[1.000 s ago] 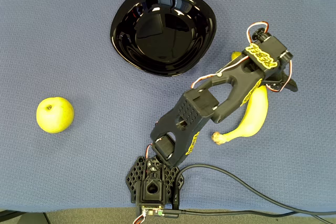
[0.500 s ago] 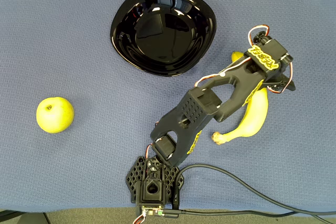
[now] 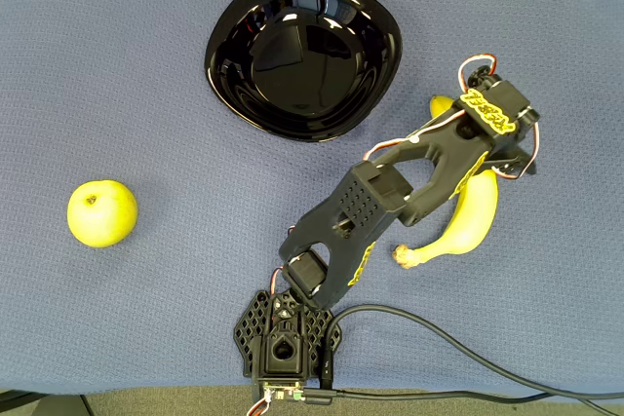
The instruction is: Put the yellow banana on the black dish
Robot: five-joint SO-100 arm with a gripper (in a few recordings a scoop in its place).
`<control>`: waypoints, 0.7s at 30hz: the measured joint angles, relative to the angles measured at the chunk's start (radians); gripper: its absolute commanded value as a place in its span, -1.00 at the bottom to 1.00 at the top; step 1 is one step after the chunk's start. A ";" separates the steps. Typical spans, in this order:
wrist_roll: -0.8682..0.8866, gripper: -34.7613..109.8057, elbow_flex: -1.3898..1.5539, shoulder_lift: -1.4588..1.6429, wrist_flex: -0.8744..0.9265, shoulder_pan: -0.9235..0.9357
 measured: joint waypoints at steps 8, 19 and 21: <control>-0.017 0.09 0.029 0.000 -0.017 -0.018; -0.054 -0.05 0.043 -0.002 -0.072 -0.018; -0.058 -0.03 0.043 -0.002 -0.075 -0.018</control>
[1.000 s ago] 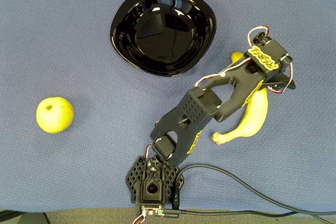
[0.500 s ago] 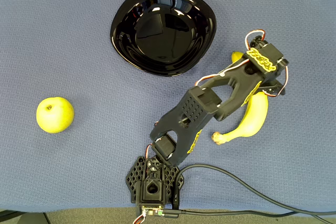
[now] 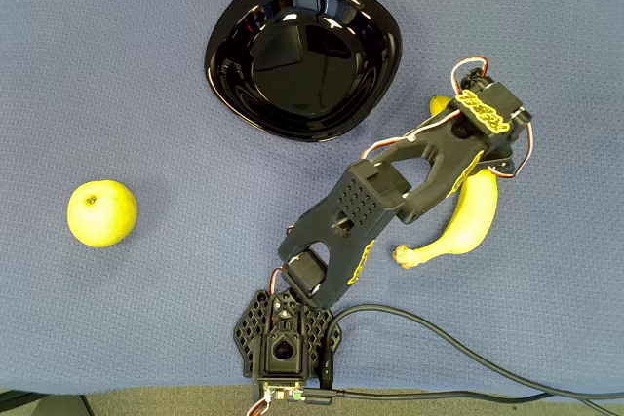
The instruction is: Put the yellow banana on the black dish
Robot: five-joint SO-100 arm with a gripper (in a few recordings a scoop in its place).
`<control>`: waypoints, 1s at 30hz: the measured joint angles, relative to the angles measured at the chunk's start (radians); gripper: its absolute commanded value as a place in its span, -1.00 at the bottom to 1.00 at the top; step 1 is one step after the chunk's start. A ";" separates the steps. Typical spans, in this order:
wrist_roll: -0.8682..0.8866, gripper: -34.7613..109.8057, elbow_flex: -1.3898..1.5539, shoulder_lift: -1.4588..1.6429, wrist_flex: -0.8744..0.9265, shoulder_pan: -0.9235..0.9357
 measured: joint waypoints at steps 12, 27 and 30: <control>-0.008 -0.20 0.011 0.005 -0.025 0.003; -0.005 -0.46 0.043 0.055 -0.026 -0.020; -0.005 -0.49 0.043 0.055 -0.026 -0.021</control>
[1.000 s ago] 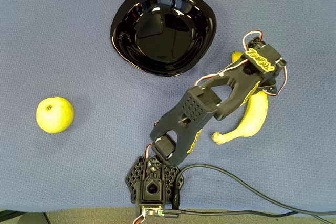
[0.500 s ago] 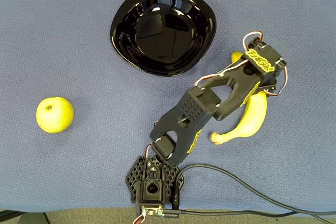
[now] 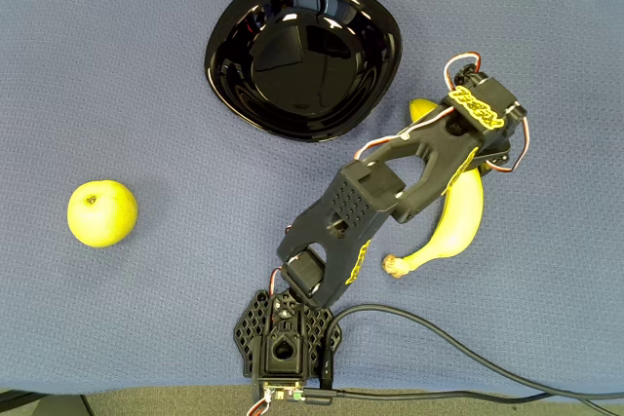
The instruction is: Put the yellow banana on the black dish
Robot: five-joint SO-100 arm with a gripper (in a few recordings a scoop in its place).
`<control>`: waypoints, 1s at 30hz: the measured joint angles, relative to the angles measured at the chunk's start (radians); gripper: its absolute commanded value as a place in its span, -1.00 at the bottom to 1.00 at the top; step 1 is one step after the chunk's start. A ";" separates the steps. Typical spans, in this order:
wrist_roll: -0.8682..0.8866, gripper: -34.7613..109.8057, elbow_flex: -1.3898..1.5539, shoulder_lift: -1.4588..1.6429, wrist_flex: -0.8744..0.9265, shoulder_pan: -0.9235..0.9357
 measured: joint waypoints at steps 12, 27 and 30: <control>0.000 -0.52 0.003 0.031 0.041 -0.014; 0.005 -0.52 -0.038 0.229 0.152 -0.057; -0.020 -0.52 -0.015 0.313 0.150 -0.086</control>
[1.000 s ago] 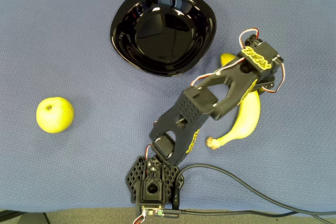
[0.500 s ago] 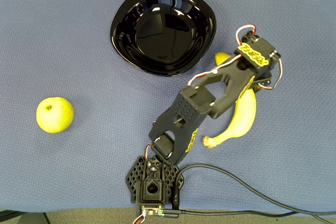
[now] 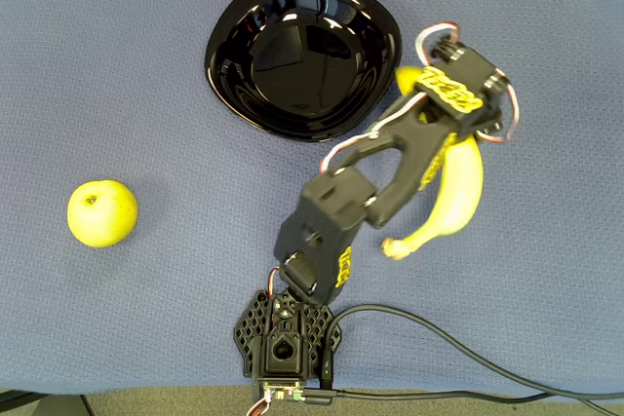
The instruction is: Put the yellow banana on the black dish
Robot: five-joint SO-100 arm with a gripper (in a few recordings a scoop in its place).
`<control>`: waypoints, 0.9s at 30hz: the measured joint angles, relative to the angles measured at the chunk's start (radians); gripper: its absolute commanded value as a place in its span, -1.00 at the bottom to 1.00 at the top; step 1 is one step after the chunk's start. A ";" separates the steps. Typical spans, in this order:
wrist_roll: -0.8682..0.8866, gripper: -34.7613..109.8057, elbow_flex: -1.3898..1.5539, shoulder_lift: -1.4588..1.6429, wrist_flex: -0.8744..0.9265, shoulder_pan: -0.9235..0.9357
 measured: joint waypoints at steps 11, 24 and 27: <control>0.183 -0.52 0.150 0.207 -0.023 -0.241; 0.221 -0.52 0.141 0.140 -0.172 -0.552; 0.144 -0.52 0.095 0.061 -0.190 -0.577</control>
